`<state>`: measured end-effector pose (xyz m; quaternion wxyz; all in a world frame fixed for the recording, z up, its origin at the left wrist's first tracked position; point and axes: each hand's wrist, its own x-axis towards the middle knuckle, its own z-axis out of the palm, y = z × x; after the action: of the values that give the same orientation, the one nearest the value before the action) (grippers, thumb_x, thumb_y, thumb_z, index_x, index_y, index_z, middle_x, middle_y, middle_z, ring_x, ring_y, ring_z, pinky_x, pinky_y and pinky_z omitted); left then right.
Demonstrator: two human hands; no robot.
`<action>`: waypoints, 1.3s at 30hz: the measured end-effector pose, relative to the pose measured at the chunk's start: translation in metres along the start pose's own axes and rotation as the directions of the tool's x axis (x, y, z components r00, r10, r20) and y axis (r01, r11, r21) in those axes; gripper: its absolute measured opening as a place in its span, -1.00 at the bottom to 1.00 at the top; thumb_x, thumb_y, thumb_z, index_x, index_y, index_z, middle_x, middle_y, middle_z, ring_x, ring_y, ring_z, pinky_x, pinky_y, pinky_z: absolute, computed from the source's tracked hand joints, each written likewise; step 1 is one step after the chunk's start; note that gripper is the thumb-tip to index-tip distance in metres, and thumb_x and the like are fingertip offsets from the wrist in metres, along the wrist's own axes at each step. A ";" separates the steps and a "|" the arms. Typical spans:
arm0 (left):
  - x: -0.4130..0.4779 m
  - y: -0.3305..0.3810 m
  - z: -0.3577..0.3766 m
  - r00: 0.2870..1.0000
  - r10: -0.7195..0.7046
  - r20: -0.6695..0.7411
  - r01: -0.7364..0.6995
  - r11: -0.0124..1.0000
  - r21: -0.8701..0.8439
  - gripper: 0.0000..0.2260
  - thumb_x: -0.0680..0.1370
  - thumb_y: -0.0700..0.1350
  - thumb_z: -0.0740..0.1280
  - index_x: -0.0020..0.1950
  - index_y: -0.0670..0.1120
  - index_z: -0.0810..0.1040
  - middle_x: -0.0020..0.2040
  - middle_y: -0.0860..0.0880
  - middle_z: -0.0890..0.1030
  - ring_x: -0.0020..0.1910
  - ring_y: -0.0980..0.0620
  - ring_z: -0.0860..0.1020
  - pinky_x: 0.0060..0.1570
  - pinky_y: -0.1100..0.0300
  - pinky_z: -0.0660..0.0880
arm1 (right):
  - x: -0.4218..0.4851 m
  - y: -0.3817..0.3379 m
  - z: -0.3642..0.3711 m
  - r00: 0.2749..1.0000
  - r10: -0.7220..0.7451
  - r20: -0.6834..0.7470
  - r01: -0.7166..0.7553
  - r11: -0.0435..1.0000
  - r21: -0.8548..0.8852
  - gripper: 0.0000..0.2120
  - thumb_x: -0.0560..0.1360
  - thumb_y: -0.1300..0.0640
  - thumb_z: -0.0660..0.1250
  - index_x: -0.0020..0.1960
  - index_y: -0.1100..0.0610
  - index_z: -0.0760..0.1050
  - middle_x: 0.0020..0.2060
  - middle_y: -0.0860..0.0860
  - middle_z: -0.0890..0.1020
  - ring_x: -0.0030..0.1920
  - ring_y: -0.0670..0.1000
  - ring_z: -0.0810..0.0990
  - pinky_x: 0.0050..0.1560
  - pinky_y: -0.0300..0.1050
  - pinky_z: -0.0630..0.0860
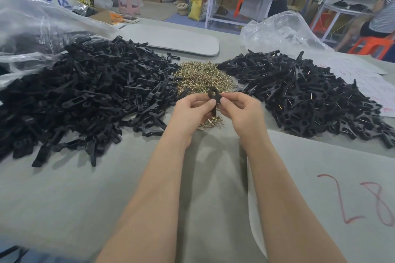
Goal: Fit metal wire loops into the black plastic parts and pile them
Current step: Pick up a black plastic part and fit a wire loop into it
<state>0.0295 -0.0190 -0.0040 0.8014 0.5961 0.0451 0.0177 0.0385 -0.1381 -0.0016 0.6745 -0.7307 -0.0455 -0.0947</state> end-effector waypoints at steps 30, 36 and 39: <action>0.004 0.012 -0.015 0.953 -0.299 -0.043 0.179 0.672 -0.718 -0.95 0.54 -0.24 0.33 -0.10 -0.21 0.53 -0.16 -0.09 0.55 -0.15 0.10 0.53 0.09 0.25 0.51 | 0.001 0.024 0.011 0.997 -0.032 0.067 0.066 0.793 -0.606 -0.94 0.48 0.16 0.36 -0.10 0.05 0.60 -0.26 -0.09 0.58 -0.15 -0.04 0.55 -0.10 -0.23 0.42; 0.001 0.015 -0.013 0.949 -0.316 0.020 0.217 0.603 -0.768 -0.86 0.50 -0.36 0.34 0.05 -0.30 0.50 0.07 -0.25 0.51 0.04 -0.06 0.58 -0.05 0.20 0.61 | 0.005 0.023 0.006 0.994 -0.094 0.059 0.111 0.828 -0.550 -0.95 0.50 0.15 0.34 -0.13 0.03 0.51 -0.34 -0.18 0.48 -0.30 -0.21 0.43 -0.31 -0.38 0.32; 0.002 0.014 -0.014 0.948 -0.312 0.059 0.237 0.569 -0.787 -0.86 0.51 -0.35 0.32 0.06 -0.31 0.48 0.22 -0.26 0.49 0.08 -0.06 0.58 -0.09 0.17 0.60 | 0.005 0.019 0.006 0.994 -0.106 0.036 0.110 0.862 -0.495 -0.94 0.52 0.16 0.32 -0.13 0.05 0.48 -0.31 -0.13 0.49 -0.30 -0.20 0.43 -0.29 -0.38 0.33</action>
<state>0.0309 -0.0014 0.0052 0.9706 0.1691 0.1593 -0.0633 0.0474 -0.1340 -0.0201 0.4575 -0.8762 -0.0633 -0.1381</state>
